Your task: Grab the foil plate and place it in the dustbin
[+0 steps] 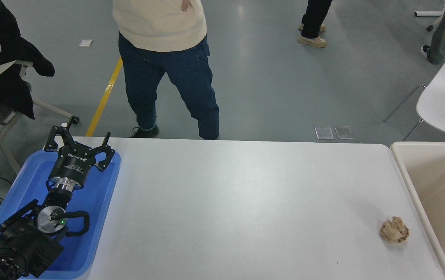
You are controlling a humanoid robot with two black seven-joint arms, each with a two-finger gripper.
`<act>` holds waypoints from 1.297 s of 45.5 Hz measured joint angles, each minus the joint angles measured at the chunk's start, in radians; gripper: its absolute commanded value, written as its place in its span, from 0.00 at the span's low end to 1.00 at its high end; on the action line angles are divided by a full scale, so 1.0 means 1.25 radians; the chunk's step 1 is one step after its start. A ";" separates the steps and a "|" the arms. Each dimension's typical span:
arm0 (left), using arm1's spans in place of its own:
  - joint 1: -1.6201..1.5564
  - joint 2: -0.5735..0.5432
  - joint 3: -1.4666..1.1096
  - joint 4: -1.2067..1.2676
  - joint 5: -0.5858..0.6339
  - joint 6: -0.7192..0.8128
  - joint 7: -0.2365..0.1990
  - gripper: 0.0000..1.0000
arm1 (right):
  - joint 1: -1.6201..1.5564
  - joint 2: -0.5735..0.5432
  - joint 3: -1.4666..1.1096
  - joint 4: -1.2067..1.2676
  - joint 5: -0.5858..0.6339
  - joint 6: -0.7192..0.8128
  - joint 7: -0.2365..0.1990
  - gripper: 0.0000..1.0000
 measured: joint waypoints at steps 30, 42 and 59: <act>-0.001 -0.001 0.000 0.000 0.000 0.000 0.001 1.00 | 0.398 -0.288 -0.107 0.678 -0.186 0.142 0.001 1.00; -0.001 -0.001 0.000 0.000 0.001 0.000 0.001 1.00 | 0.698 -0.263 -0.276 0.757 -0.194 0.414 0.000 1.00; -0.001 -0.002 0.000 0.000 0.001 0.000 0.002 1.00 | 1.053 -0.078 -0.489 0.784 -0.117 0.687 0.002 1.00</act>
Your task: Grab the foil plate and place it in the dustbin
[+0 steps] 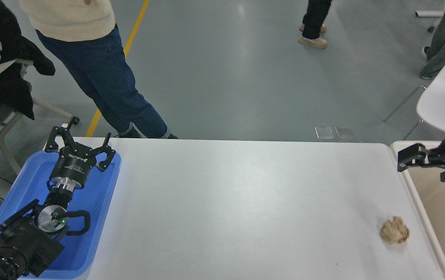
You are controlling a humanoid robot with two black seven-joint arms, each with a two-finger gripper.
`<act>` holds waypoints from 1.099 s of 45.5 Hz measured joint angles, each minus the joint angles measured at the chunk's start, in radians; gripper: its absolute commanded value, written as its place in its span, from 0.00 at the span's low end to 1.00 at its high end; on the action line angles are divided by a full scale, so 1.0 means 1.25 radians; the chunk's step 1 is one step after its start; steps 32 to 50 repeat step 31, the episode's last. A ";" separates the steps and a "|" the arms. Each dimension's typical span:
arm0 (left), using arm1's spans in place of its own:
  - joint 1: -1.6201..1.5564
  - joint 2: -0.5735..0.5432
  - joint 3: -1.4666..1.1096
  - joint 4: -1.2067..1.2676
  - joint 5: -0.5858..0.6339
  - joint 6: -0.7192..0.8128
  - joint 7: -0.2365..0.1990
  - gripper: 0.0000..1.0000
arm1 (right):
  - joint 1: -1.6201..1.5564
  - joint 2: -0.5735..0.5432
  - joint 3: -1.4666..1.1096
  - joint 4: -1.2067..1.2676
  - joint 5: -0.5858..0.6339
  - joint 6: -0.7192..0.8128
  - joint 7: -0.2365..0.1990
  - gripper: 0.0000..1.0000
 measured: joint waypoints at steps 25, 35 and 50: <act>0.000 0.000 0.000 0.000 0.000 -0.001 0.000 1.00 | 0.239 0.204 -0.069 0.005 0.092 0.073 -0.001 1.00; 0.000 0.000 0.000 0.000 0.000 -0.001 0.001 1.00 | 0.262 0.240 -0.085 0.005 0.092 0.075 -0.001 1.00; 0.000 0.000 0.000 0.000 0.000 -0.001 0.001 1.00 | 0.262 0.240 -0.085 0.005 0.092 0.075 -0.001 1.00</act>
